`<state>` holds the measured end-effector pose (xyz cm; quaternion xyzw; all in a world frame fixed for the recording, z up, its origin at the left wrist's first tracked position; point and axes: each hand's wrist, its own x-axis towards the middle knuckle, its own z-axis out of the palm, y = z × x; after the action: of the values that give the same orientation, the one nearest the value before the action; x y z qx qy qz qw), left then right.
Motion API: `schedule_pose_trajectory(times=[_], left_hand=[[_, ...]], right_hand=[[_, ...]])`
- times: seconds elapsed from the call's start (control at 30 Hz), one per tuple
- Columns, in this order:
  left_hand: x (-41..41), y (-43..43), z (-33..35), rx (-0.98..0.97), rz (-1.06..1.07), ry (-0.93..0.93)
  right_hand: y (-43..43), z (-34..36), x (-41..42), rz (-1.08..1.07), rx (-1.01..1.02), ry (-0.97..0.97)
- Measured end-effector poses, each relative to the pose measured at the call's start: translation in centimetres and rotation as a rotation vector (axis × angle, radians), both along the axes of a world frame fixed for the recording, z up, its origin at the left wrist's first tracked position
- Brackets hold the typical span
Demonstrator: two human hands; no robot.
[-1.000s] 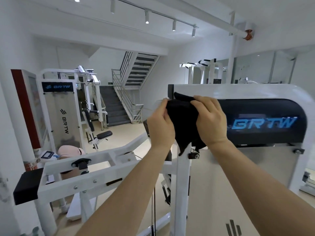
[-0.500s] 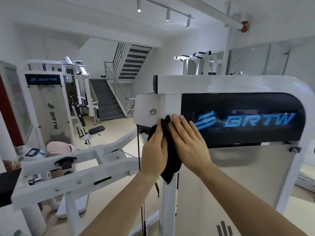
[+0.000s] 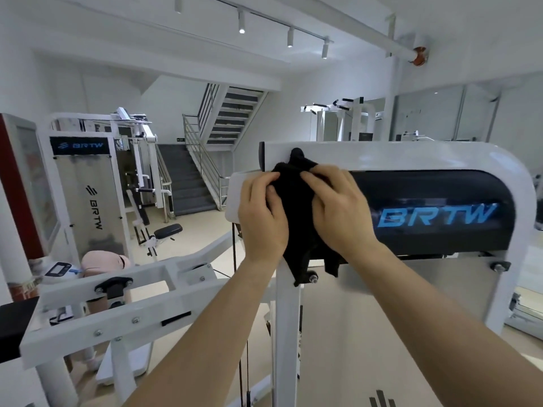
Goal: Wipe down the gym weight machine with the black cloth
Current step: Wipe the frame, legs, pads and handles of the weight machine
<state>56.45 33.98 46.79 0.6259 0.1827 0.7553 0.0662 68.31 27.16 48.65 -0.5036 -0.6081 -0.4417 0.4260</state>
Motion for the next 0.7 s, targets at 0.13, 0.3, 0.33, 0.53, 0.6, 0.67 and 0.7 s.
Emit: schedule_pose_trajectory(times=[0.13, 0.3, 0.33, 0.53, 0.6, 0.67, 0.7], left_hand=[[0.6, -0.4, -0.9, -0.034, -0.104, 0.007], [1.6, -0.1, -1.9, 0.012, -0.159, 0.026], [1.6, 0.3, -2.4, 0.022, -0.149, 0.053], [0.8, 2.7, -9.6, 0.067, -0.001, 0.345], [0.1, 2.2, -11.7, 0.027, -0.033, 0.398], [-0.6, 1.8, -11.2, -0.018, -0.075, 0.422], [-0.6, 1.8, -9.8, -0.031, -0.083, 0.409]], right_hand=[[0.3, -1.9, -0.4, 0.119, -0.123, -0.007], [2.0, -1.8, -0.7, 0.015, -0.228, -0.045], [2.3, -2.3, -0.4, -0.039, -0.241, -0.052], [2.1, -9.4, 0.3, -0.223, -0.326, -0.142], [1.8, -11.4, -0.2, -0.239, -0.365, -0.171], [1.9, -10.7, -0.5, -0.228, -0.363, -0.191], [2.1, -9.3, -0.7, -0.217, -0.344, -0.188]])
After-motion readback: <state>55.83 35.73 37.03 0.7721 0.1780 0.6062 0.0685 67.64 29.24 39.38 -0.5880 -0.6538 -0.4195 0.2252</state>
